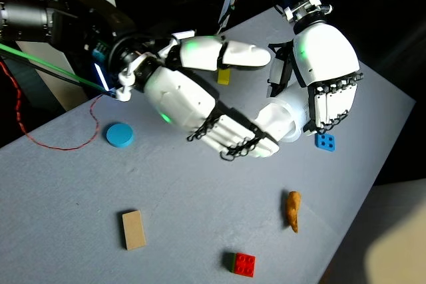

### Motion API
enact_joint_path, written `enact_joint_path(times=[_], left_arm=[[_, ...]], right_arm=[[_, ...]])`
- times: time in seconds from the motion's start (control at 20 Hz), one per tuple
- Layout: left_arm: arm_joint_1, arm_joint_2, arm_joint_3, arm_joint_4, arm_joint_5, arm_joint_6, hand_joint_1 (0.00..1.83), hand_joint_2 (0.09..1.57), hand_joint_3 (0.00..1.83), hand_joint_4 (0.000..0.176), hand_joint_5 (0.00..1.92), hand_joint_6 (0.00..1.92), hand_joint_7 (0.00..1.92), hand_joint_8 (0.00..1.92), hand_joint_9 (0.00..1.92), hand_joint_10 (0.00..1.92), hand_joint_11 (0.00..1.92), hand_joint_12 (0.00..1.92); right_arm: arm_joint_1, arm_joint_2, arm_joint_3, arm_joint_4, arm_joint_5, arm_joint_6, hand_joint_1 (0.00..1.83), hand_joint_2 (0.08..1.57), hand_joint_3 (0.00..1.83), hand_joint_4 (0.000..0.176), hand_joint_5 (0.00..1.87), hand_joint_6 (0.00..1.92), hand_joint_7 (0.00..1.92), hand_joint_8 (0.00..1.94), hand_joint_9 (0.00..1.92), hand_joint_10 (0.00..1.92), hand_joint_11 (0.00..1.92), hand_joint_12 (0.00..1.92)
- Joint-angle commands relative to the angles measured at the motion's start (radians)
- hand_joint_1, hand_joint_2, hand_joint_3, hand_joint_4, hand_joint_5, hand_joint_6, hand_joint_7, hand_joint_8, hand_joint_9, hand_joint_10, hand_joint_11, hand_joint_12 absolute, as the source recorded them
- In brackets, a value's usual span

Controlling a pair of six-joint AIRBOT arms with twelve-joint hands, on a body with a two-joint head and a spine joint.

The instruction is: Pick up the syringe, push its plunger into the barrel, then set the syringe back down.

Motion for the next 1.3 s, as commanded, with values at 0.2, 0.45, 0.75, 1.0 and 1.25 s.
enact_joint_path(times=[0.2,0.45,0.75,1.0,1.25], left_arm=[[-0.024,-0.013,-0.012,0.036,0.124,-0.027,1.37,1.16,0.00,0.000,0.83,1.06,0.82,1.24,0.92,1.30,0.93,1.25],[-0.024,-0.013,-0.013,0.036,0.124,-0.027,1.37,1.16,0.00,0.000,0.77,1.14,0.83,1.23,0.95,1.24,0.98,1.17],[-0.023,-0.013,-0.015,0.036,0.124,-0.025,1.48,1.14,0.00,0.000,0.78,1.06,0.79,1.25,0.89,1.19,0.90,1.46],[-0.023,-0.014,-0.019,0.036,0.124,-0.023,1.49,1.12,0.00,0.000,0.86,0.95,0.81,1.21,0.93,1.13,0.90,1.46],[-0.022,-0.020,-0.021,0.036,0.124,-0.020,1.49,1.13,0.00,0.000,0.82,1.02,0.78,1.24,0.92,1.16,0.93,1.42]], right_arm=[[0.019,-0.055,0.002,-0.137,-0.152,0.001,0.13,1.03,0.00,0.000,0.18,0.01,0.18,0.01,0.18,0.01,0.00,0.65],[0.016,-0.056,0.003,-0.140,-0.146,-0.003,0.13,1.03,0.00,0.000,0.16,0.00,0.17,0.00,0.18,0.00,0.00,0.64],[-0.009,0.012,-0.035,-0.169,-0.086,-0.031,0.08,1.03,0.00,0.000,0.17,0.00,0.18,0.00,0.19,0.00,0.00,0.63],[-0.015,0.102,-0.099,-0.169,-0.027,-0.053,0.11,1.03,0.00,0.000,0.20,0.00,0.21,0.00,0.22,0.00,0.00,0.74],[-0.044,0.199,-0.154,-0.169,0.024,-0.089,0.10,1.04,0.00,0.000,0.18,0.00,0.17,0.00,0.18,0.00,0.00,0.65]])
